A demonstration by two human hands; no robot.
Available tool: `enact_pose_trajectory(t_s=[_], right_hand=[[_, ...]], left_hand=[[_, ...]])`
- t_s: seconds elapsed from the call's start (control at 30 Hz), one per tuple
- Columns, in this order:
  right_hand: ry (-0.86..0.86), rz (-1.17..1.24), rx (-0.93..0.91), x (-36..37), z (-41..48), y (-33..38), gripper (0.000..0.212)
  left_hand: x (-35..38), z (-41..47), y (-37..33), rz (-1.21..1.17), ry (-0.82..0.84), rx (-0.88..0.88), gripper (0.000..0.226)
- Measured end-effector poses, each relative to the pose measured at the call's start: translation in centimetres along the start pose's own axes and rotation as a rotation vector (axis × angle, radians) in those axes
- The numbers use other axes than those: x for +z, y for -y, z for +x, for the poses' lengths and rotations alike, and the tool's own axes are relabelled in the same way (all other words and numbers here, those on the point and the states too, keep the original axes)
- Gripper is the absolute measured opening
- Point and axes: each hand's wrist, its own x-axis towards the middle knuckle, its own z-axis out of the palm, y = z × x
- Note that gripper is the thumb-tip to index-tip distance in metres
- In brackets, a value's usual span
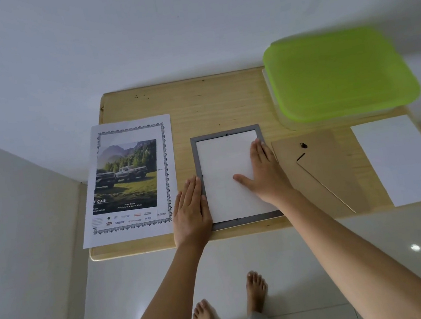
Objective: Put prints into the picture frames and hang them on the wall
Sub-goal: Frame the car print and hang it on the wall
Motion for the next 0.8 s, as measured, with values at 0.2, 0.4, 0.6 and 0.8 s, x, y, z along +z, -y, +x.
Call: enact_pose_trajectory(t_s=[0.2,0.4,0.6,0.8], right_hand=[[-0.041,0.043,0.022,0.5,-0.3,0.4,0.089],[-0.056,0.114,0.044,0.3,-0.5,1.0,0.087],[-0.023,0.088,0.017,-0.8,0.6,0.5,0.097],[0.086,0.078,-0.037,-2.6,2.9,0.8,0.127]], left_hand=[[0.0,0.0,0.1,-0.018,-0.027,0.007,0.047],[0.0,-0.1,0.1,-0.018,-0.017,0.015,0.048],[0.1,0.0,0.1,0.006,-0.024,0.019,0.048],[0.2,0.1,0.2,0.029,-0.027,0.031,0.047]])
